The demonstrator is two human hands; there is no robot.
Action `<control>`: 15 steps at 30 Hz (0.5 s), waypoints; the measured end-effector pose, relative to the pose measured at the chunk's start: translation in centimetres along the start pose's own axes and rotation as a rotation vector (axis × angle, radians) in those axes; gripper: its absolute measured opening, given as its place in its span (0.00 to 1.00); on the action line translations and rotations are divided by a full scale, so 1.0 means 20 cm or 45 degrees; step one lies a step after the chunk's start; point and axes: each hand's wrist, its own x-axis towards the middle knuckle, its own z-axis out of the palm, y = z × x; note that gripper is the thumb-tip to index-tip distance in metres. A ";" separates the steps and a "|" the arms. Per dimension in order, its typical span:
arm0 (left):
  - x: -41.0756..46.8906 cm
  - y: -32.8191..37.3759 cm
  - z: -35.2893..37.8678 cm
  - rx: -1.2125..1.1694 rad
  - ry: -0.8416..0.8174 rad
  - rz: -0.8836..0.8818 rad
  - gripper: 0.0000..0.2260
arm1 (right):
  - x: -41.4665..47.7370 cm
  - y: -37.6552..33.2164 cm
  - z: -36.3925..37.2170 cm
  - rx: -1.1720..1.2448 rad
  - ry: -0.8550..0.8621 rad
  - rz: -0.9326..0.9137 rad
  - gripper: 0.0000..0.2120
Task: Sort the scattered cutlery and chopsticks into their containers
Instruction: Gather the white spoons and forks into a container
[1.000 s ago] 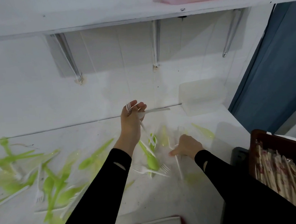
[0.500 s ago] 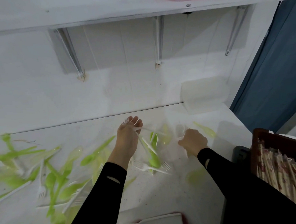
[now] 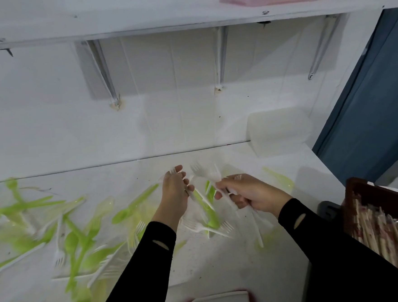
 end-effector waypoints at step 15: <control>-0.06 -0.03 -0.01 0.221 -0.162 0.308 0.12 | 0.05 0.09 0.09 -0.257 0.273 -0.299 0.09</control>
